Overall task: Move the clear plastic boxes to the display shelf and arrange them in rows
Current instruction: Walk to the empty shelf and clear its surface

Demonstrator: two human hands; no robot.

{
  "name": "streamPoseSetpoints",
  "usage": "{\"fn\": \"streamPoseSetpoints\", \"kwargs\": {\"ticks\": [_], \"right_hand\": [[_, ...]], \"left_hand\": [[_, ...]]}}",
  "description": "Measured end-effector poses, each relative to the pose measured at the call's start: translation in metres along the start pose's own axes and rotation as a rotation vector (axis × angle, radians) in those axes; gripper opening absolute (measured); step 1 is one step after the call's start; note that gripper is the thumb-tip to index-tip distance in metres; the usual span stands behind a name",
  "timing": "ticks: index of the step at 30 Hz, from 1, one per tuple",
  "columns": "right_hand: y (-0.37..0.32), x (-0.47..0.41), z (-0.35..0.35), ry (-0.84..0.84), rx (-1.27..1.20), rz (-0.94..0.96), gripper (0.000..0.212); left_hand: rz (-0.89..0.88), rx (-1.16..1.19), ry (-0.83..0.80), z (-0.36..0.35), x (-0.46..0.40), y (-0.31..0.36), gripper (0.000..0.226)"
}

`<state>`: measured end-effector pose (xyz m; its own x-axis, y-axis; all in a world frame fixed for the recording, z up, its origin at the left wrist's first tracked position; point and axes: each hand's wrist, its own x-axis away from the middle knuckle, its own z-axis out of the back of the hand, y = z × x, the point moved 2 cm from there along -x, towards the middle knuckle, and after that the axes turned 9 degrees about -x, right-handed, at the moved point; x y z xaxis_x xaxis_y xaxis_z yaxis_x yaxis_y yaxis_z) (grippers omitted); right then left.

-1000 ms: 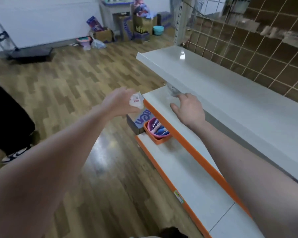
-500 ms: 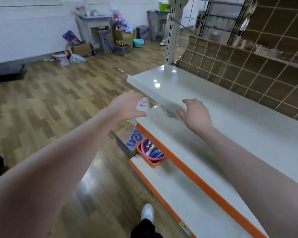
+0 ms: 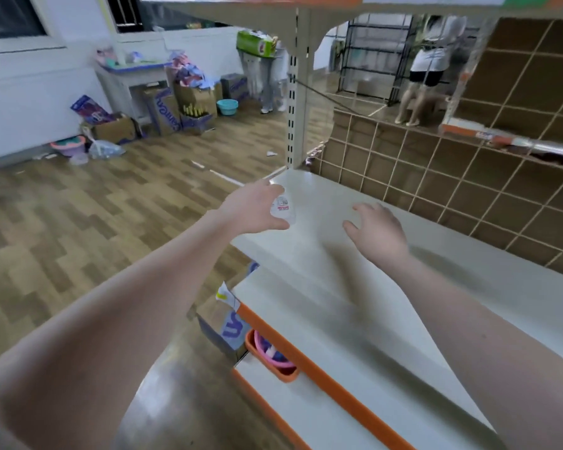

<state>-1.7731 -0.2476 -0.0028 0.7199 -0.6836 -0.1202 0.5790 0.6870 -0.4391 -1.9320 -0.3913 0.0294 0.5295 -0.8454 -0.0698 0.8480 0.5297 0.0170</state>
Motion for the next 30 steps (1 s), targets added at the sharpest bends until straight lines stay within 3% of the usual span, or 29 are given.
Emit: {"fn": "streamPoseSetpoints", "kwargs": {"ticks": [7,16,30], "right_hand": [[0.014,-0.023,-0.007,0.068,-0.018,-0.156,0.039],[0.011,-0.05,-0.024,0.124,-0.001,-0.358,0.042],[0.005,-0.059,-0.054,0.19,0.003,-0.564,0.041]], "left_hand": [[-0.151,0.0,-0.018,-0.012,-0.066,0.001,0.062],[-0.388,0.023,-0.099,-0.034,-0.135,-0.016,0.07],[-0.642,0.033,-0.177,-0.074,-0.192,-0.012,0.069]]}}
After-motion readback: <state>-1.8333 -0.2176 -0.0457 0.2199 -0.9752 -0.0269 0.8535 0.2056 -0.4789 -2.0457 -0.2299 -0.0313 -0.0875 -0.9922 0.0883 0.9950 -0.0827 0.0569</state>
